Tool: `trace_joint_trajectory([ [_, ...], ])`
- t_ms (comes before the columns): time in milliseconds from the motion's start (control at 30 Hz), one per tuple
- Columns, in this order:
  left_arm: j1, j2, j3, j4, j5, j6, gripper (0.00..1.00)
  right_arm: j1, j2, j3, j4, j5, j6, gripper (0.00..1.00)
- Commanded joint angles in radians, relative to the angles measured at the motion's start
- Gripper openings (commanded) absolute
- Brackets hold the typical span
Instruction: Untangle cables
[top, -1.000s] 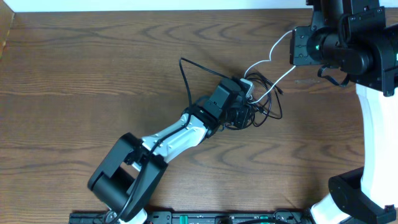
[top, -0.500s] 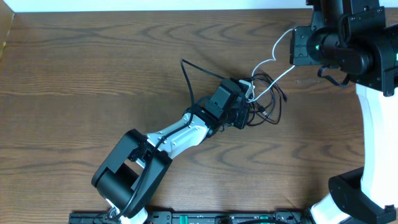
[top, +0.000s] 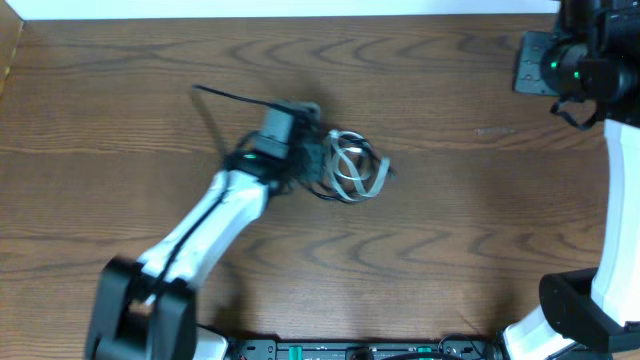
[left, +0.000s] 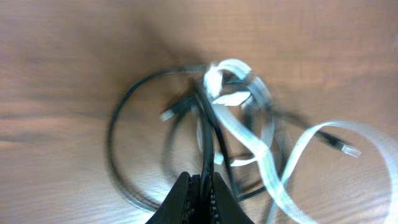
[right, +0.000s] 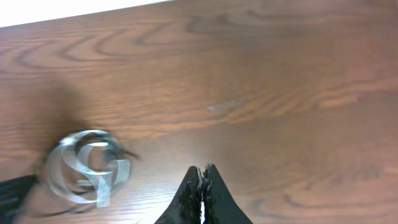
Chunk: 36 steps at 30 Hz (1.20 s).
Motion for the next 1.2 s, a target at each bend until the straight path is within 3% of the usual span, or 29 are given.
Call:
trace_joint_trajectory([
  [0,0.048,-0.089,0.001,-0.012,0.029,0.035,0.08,-0.017,0.001,-0.051,0.001,0.002,0.014,0.01],
  [67,0.055,-0.121,0.001,-0.013,0.046,0.035,0.08,-0.011,0.001,-0.087,0.014,-0.018,0.013,0.04],
  [300,0.043,-0.158,0.001,-0.012,0.097,0.034,0.08,0.036,0.001,-0.275,0.146,-0.216,-0.091,0.41],
  [367,0.043,-0.16,0.001,-0.012,0.099,0.034,0.08,0.047,0.001,-0.327,0.188,-0.261,-0.108,0.48],
  [700,0.043,-0.332,0.009,0.026,0.182,0.026,0.08,0.086,0.001,-0.569,0.371,-0.386,-0.159,0.62],
  [1167,0.043,-0.515,0.008,0.021,0.238,-0.016,0.08,0.241,0.002,-0.921,0.687,-0.566,-0.191,0.6],
])
